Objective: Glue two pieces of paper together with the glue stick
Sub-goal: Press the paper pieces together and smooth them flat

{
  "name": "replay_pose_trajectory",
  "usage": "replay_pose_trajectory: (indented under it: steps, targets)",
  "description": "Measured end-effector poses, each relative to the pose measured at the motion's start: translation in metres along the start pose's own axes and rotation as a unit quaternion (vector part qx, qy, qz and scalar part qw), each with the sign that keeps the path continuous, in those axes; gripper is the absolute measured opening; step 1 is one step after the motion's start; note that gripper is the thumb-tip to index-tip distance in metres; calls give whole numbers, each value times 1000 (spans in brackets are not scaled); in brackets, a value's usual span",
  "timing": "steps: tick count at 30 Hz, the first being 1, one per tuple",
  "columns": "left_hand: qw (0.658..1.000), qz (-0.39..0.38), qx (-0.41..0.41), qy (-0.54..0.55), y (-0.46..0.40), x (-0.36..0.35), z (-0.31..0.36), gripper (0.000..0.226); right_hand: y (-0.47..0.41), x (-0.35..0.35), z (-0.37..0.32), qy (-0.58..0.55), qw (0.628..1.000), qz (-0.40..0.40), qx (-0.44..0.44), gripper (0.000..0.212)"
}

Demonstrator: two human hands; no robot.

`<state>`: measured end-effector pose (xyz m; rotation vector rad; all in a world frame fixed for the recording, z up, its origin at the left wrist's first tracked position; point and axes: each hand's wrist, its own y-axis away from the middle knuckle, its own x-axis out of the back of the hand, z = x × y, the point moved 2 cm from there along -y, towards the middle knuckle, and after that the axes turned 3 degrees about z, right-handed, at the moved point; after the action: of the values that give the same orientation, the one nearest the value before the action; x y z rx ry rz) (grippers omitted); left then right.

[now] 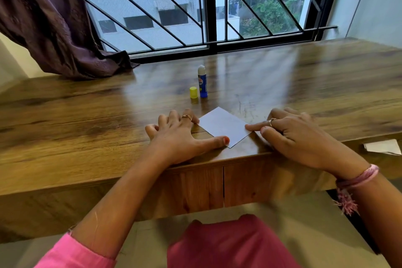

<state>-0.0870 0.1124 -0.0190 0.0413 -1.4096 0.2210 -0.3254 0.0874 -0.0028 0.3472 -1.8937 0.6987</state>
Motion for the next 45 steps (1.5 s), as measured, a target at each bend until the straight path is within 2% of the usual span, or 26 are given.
replay_pose_trajectory:
  steps: [4, 8, 16, 21, 23, 25, 27, 29, 31, 33, 36, 39, 45]
  targets:
    - [999, -22, -13, -30, 0, 6, 0, 104, -2, -2, -1, -5, 1000, -9, 2, 56]
    - [998, -24, -39, -44, -6, 16, -2, 100, 0, 0, -5, -34, 999, -13, 12, 62]
    - [992, -78, -100, -13, -27, 24, -17, 80, -6, 1, -7, -145, 985, -86, 31, 42]
    - [985, -111, -135, 10, -43, 25, -19, 71, -23, 4, 3, -194, 975, -99, 42, 42]
    - [982, -123, -141, 31, -46, 24, -18, 58, -27, 1, 1, -183, 975, -109, 66, 41]
    - [980, -101, -158, 59, -47, 24, -17, 54, -30, -2, -3, -169, 975, -118, 87, 42]
    - [976, -33, -190, 102, -43, 26, -14, 55, -31, -4, -4, -163, 974, -120, 98, 42]
    - [947, 59, -261, 178, -29, 32, -5, 45, -30, -6, -2, -163, 974, -118, 109, 40]
    - [910, 104, -332, 225, -11, 35, 0, 31, -28, -5, -2, -165, 971, -120, 122, 40]
    - [900, 76, -366, 223, 7, 29, 2, 23, -27, -5, -2, -177, 967, -129, 130, 40]
    - [901, 19, -394, 183, 21, 21, 3, 29, -27, -5, -4, -160, 967, -139, 139, 39]
    - [899, 16, -397, 184, 24, 24, 5, 39, -26, -4, -7, -146, 969, -139, 145, 39]
    - [903, 13, -402, 148, 23, 22, 6, 44, -27, -4, -6, -125, 969, -150, 152, 40]
